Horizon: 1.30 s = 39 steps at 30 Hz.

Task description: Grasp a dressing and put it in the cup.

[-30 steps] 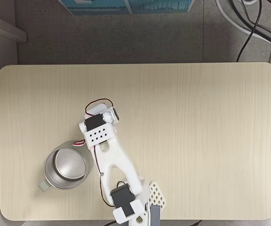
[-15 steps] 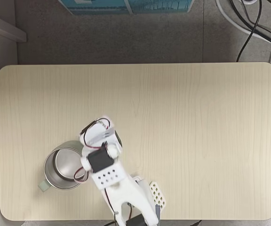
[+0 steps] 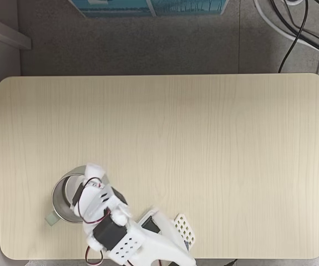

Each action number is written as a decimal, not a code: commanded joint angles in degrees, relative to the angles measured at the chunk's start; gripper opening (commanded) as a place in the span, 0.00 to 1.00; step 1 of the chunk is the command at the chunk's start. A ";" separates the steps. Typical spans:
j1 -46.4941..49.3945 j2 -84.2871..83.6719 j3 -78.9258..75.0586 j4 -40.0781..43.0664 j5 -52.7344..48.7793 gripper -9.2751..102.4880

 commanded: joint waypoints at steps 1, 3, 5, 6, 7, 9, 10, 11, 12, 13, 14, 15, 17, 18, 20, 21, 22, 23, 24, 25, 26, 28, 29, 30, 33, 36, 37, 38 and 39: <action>-3.16 2.99 2.55 0.35 0.62 0.11; -4.39 3.69 2.29 0.35 0.70 0.15; -5.19 3.60 1.93 0.35 0.97 0.18; -5.45 3.25 1.76 0.35 0.97 0.20; -5.71 2.81 1.49 0.35 0.97 0.21; -5.89 2.20 1.41 0.35 0.97 0.24; -5.89 2.02 1.32 0.35 0.97 0.24; -5.89 1.93 1.32 0.53 1.05 0.25; -5.98 1.85 1.32 0.62 1.05 0.26; -6.15 1.67 1.32 0.79 1.05 0.26; -6.33 1.49 1.32 0.97 1.05 0.26; -6.42 1.14 1.23 0.97 1.05 0.26; -6.68 0.35 0.70 1.05 1.05 0.26; -6.86 -0.09 0.44 1.05 1.05 0.26; -7.29 -0.97 0.09 1.05 1.14 0.26; -7.47 -1.41 -0.09 1.05 1.41 0.26; -7.56 -1.85 -0.09 1.05 1.58 0.26; -7.56 -2.20 0.00 1.05 1.67 0.26; -7.56 -2.72 0.00 1.23 1.67 0.26; -7.47 -3.25 0.00 1.32 1.67 0.26; -7.47 -3.78 0.00 1.32 1.67 0.26; -7.56 -3.78 0.26 1.32 1.49 0.25; -7.56 -3.52 0.53 1.32 1.41 0.25; -7.56 -3.25 0.79 1.23 1.32 0.25; -7.91 -1.93 1.32 0.70 1.32 0.25; -8.35 -0.97 1.23 0.18 1.49 0.25; -8.35 -0.79 1.05 0.00 1.49 0.25; -8.35 -0.79 0.88 -0.18 1.32 0.25; -8.26 -0.70 0.70 -0.18 1.23 0.25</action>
